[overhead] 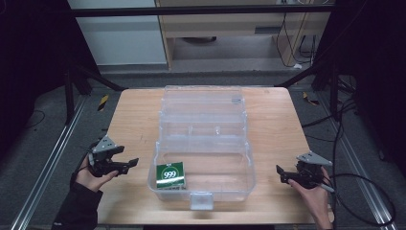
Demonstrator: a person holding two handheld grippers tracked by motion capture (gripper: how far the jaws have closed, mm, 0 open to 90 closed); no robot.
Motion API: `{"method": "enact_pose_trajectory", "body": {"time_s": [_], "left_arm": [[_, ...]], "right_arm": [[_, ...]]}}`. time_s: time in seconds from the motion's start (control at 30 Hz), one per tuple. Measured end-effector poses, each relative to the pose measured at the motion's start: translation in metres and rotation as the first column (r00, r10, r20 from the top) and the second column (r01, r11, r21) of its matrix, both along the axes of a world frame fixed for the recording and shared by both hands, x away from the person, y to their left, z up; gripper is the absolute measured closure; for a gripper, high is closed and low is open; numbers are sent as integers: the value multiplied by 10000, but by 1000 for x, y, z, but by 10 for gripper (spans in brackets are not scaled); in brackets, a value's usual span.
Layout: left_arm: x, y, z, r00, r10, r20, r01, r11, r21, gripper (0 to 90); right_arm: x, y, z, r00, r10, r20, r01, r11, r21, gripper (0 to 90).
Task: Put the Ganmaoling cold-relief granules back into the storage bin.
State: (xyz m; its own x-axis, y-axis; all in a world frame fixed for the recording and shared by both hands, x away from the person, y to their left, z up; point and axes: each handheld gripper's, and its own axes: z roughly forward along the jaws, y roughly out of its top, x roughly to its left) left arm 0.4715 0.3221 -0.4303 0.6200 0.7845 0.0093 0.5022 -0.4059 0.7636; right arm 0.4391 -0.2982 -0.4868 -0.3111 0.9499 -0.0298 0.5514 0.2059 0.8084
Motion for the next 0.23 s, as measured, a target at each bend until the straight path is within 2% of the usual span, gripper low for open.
{"method": "enact_pose_trajectory", "body": {"time_s": [0.1, 0.23], "left_arm": [[2, 3, -11, 9992, 354, -177, -353, 9994, 49, 225], [4, 6, -20, 9961, 856, -221, -856, 9963, 38, 240]], "right_arm": [[0, 0, 0, 10000, 3, -20, -3, 10000, 42, 36], [-1, 0, 0, 10000, 28, -21, -28, 10000, -5, 39]]}}
